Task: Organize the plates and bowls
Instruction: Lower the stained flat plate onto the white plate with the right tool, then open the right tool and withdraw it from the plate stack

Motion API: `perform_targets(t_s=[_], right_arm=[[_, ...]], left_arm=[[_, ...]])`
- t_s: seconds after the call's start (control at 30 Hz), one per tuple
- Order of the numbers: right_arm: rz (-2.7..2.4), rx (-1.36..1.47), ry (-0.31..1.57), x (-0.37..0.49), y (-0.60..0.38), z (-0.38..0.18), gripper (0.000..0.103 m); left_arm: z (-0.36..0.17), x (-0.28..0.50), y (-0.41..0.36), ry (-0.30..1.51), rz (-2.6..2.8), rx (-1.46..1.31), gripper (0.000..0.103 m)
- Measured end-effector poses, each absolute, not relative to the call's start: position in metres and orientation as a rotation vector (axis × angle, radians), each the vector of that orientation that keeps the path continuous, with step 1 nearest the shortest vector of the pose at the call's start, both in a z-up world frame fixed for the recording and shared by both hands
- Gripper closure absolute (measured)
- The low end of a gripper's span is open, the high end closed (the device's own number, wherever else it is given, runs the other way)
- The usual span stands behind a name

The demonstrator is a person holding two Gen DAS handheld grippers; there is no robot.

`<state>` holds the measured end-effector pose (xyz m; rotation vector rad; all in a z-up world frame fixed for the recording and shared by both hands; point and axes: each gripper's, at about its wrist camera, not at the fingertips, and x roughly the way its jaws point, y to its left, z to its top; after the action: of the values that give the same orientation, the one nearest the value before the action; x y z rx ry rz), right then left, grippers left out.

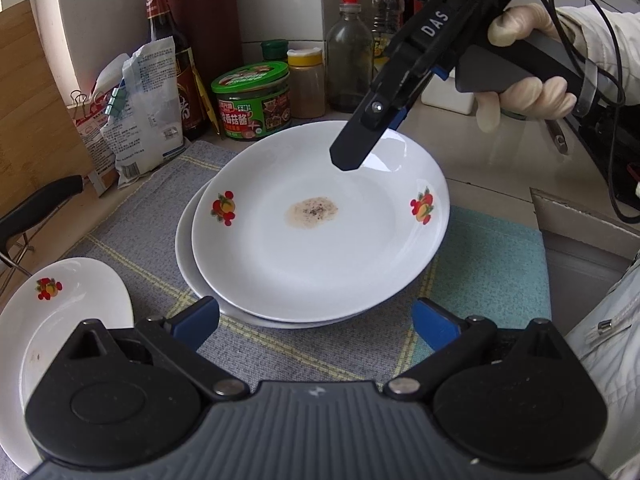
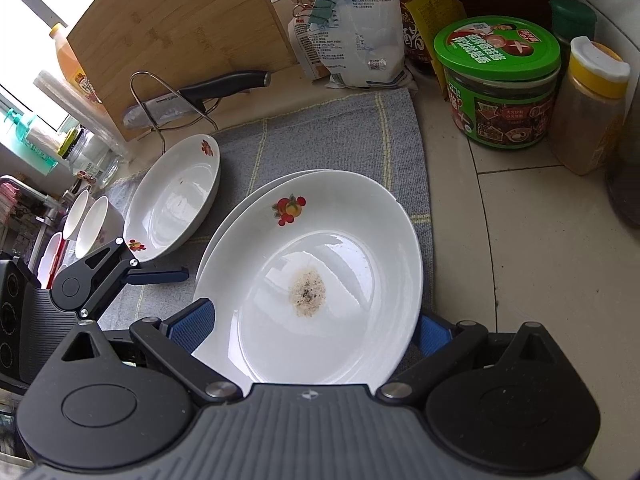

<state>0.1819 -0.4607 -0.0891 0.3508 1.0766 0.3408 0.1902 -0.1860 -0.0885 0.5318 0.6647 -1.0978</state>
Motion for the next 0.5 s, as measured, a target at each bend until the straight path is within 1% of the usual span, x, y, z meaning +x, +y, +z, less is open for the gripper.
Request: perform_targets(t_s=[0.2, 0.5], right_arm=[[0.290, 0.339, 1.067, 0.174, -0.457, -0.085, 0.000], [0.196, 0.215, 1.017, 0.159, -0.438, -0.079, 0.000]], left_arm=[[-0.084, 0.183, -0.174, 0.644, -1.100, 0.519, 0.001], [-0.074, 0.169, -0.153, 0.603, -1.082, 0.499, 0.001]])
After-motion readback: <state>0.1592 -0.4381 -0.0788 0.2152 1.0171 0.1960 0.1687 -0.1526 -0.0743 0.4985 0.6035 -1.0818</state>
